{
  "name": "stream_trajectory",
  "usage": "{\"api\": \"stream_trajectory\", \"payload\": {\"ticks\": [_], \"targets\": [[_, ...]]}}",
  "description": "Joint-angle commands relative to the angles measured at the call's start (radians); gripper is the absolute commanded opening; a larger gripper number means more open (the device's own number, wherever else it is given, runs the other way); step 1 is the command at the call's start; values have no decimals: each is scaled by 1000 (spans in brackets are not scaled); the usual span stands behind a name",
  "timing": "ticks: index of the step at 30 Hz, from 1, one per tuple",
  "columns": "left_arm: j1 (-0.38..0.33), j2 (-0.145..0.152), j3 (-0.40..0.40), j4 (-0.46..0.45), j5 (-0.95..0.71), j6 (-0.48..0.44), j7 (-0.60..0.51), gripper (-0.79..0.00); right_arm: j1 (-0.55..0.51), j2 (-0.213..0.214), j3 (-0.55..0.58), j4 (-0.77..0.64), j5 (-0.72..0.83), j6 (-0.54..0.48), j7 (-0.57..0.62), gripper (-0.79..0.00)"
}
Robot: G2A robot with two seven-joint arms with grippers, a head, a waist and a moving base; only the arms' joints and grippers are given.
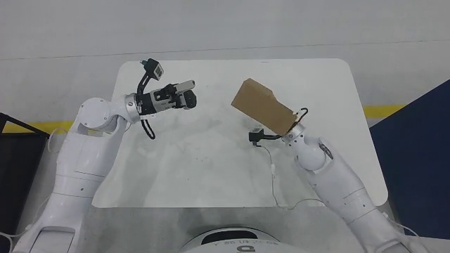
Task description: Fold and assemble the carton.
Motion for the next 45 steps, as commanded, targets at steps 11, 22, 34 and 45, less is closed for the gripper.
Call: {"api": "stream_trajectory", "payload": {"ticks": [11, 22, 34, 45], "targets": [[0, 0, 0, 0, 0, 0, 0, 0, -52, 14, 71, -163, -104, -185, -59, -785], [0, 0, 0, 0, 0, 0, 0, 0, 65, 46, 178, -283, -218, -705, -751, -785], [0, 0, 0, 0, 0, 0, 0, 0, 318, 36, -15, -239, -571, -857, -1387, -265], [0, 0, 0, 0, 0, 0, 0, 0, 388, -12, 68, -37, -121, -944, -1300, -425]]}}
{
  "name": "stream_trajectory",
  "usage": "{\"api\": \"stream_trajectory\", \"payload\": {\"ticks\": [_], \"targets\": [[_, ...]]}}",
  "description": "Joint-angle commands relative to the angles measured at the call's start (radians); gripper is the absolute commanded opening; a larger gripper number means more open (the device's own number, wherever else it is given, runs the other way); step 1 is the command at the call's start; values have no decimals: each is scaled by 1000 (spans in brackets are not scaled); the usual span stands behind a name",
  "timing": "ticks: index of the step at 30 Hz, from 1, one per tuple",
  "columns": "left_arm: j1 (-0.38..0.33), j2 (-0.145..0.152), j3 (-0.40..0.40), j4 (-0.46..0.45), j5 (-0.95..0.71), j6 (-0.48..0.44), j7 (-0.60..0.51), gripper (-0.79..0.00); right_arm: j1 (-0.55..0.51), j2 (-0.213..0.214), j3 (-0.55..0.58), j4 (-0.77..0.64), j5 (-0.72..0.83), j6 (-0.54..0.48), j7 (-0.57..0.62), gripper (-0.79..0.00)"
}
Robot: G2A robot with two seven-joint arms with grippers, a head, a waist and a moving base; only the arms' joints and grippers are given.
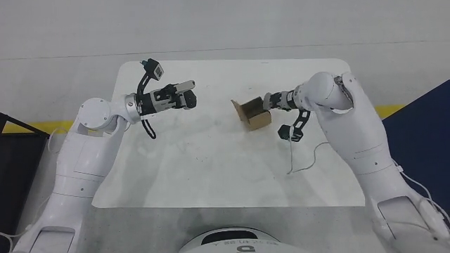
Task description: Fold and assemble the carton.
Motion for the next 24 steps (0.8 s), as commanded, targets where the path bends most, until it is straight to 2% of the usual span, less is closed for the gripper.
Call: {"api": "stream_trajectory", "payload": {"ticks": [1, 4, 5, 6, 7, 8, 9, 13, 14, 24], "targets": [[0, 0, 0, 0, 0, 0, 0, 0, 0, -5, 52, 30, 172, -13, 13, -446], [0, 0, 0, 0, 0, 0, 0, 0, -16, -14, 163, 104, 481, -50, 51, -462], [0, 0, 0, 0, 0, 0, 0, 0, -24, -19, 205, 136, 520, -62, 63, -493], [0, 0, 0, 0, 0, 0, 0, 0, -34, -34, 256, 168, 520, -57, 57, -610], [0, 0, 0, 0, 0, 0, 0, 0, -43, -57, 314, 211, 520, -40, 40, -631], [0, 0, 0, 0, 0, 0, 0, 0, -45, -85, 370, 258, 520, -24, 24, -576], [0, 0, 0, 0, 0, 0, 0, 0, -41, -114, 423, 309, 520, -13, 13, -471], [0, 0, 0, 0, 0, 0, 0, 0, 2, -225, 595, 490, 520, 34, -34, -406], [0, 0, 0, 0, 0, 0, 0, 0, 11, -244, 629, 508, 520, 34, -34, 0], [0, 0, 0, 0, 0, 0, 0, 0, 9, -251, 636, 511, 516, 37, -27, 0]]}}
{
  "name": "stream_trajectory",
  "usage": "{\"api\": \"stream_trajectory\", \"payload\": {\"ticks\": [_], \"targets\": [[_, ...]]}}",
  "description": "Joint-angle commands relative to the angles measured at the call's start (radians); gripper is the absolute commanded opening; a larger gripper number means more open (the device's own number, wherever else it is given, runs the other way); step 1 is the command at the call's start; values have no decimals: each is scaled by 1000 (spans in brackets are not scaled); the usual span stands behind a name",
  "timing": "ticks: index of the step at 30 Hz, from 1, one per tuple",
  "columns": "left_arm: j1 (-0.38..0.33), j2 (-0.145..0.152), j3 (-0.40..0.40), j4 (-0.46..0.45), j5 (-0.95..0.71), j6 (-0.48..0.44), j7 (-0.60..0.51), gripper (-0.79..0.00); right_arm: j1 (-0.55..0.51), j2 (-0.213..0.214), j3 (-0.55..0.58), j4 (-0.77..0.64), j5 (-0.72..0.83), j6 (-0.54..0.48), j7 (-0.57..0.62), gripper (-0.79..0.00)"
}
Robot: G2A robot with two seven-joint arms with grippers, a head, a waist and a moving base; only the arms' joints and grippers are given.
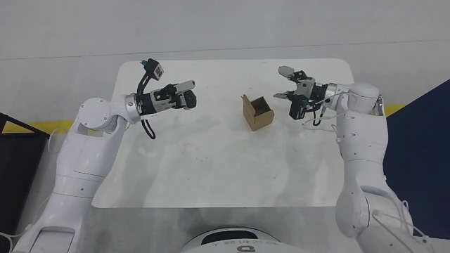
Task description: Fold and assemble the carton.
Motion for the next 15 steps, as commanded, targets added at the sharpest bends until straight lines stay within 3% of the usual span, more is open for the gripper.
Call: {"api": "stream_trajectory", "payload": {"ticks": [1, 6, 8, 11, 14, 15], "targets": [[0, 0, 0, 0, 0, 0, 0, 0, -16, -2, -13, -6, -4, 5, 17, 0], [0, 0, 0, 0, 0, 0, 0, 0, 174, -13, 107, 408, 0, 19, -20, 0], [0, 0, 0, 0, 0, 0, 0, 0, 257, 13, 145, 570, 0, -3, 2, 0], [0, 0, 0, 0, 0, 0, 0, 0, 341, 65, 114, 739, -34, -17, 16, 0], [0, 0, 0, 0, 0, 0, 0, 0, 449, 102, 59, 974, -144, 18, -19, 0], [0, 0, 0, 0, 0, 0, 0, 0, 459, 107, 50, 987, -174, 44, -45, 0]]}}
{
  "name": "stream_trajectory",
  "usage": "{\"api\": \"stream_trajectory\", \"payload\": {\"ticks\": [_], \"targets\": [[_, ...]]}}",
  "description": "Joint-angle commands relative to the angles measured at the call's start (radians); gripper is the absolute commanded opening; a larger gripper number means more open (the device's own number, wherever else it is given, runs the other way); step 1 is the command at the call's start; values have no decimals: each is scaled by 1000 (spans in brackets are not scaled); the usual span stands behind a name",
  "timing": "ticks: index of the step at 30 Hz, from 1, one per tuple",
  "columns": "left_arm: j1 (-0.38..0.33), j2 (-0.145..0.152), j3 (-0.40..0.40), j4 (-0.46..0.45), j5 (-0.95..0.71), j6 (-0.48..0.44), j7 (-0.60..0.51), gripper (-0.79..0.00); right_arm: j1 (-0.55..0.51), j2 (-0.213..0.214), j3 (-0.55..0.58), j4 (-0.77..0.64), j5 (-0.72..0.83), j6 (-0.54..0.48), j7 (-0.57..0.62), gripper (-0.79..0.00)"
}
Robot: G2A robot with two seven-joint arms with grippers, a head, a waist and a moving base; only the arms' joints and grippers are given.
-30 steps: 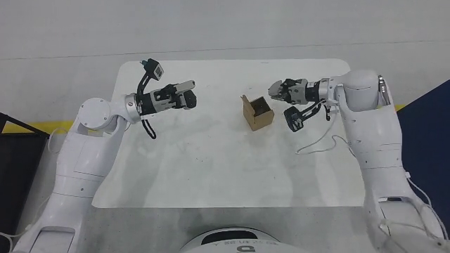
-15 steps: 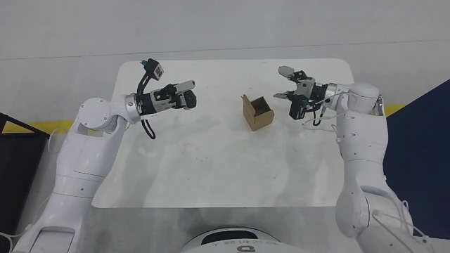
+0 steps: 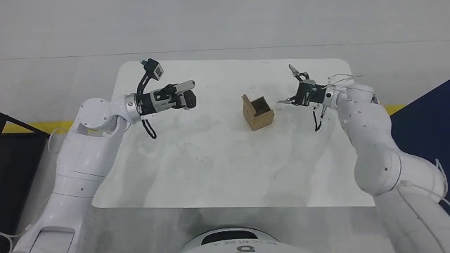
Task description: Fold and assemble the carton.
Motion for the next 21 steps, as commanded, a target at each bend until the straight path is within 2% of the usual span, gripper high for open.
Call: {"api": "stream_trajectory", "payload": {"ticks": [1, 4, 21], "targets": [[0, 0, 0, 0, 0, 0, 0, 0, 17, 5, -14, 73, -57, 51, -51, 0], [0, 0, 0, 0, 0, 0, 0, 0, -7, -11, -13, 73, -77, 96, -96, 0], [0, 0, 0, 0, 0, 0, 0, 0, -7, -11, -13, 73, -77, 96, -96, 0]]}}
